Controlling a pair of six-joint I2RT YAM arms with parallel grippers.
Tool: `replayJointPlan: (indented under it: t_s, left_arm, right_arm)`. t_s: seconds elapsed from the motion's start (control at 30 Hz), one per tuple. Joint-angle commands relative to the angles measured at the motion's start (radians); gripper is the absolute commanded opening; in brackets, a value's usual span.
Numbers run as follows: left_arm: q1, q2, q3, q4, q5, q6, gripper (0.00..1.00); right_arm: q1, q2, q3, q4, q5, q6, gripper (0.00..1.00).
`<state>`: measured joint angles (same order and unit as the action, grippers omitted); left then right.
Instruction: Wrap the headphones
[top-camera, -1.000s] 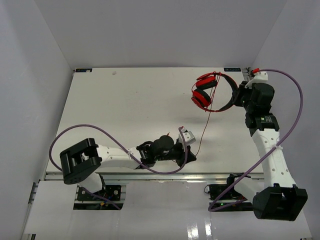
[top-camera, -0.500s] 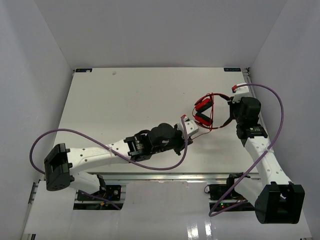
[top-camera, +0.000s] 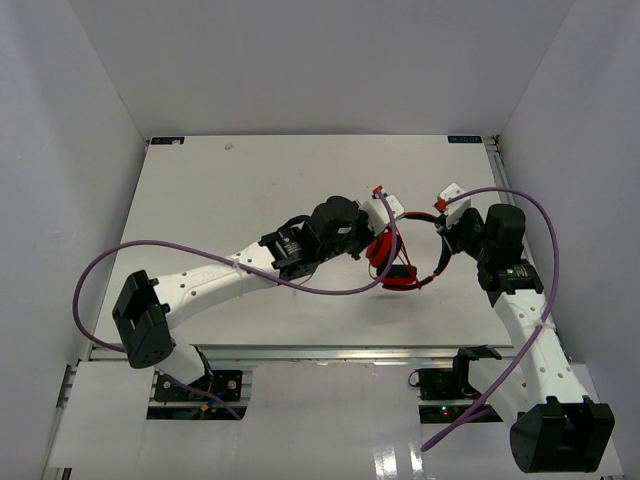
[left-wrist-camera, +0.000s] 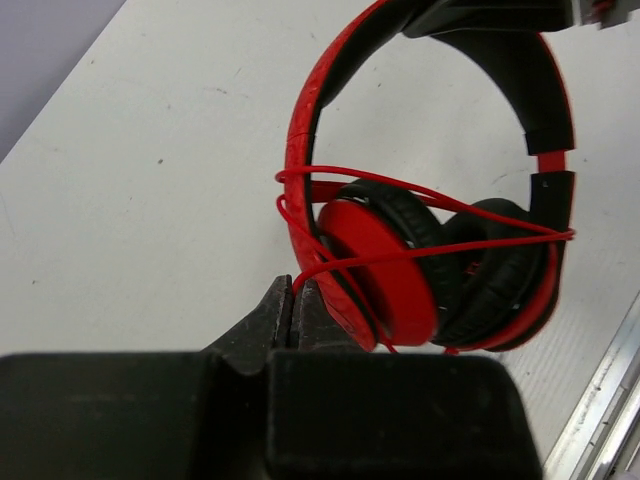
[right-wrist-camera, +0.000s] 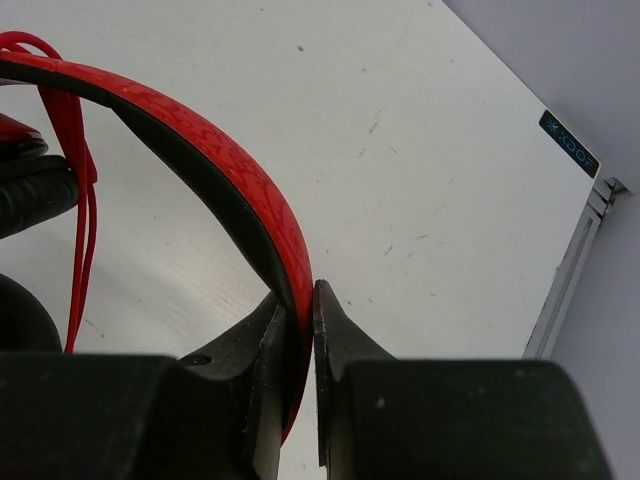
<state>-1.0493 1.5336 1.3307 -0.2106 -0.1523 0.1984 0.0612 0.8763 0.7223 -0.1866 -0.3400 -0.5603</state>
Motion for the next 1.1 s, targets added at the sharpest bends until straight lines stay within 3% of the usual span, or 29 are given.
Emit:
replayJointPlan:
  t_s: [0.0,0.23,0.33,0.7,1.07]
  left_arm:
    - [0.057,-0.002,0.051,0.023,0.035,0.028,0.00]
    - [0.114,0.031,0.027,0.060,0.099,0.012,0.01]
    - [0.122,0.021,0.005,0.091,0.122,-0.006,0.07]
    - [0.210,-0.141,-0.287,0.319,0.315,-0.186,0.16]
    - [0.263,-0.186,-0.420,0.465,0.454,-0.316,0.23]
  right_arm:
    - [0.002,-0.036,0.011,-0.033,-0.123,-0.030,0.08]
    - [0.002,-0.044,0.025,-0.099,-0.252,0.022,0.08]
    - [0.002,-0.053,0.029,-0.111,-0.276,0.041,0.08]
    - [0.000,-0.024,0.122,-0.122,-0.380,0.218,0.08]
    - [0.000,0.013,0.203,-0.119,-0.482,0.364,0.08]
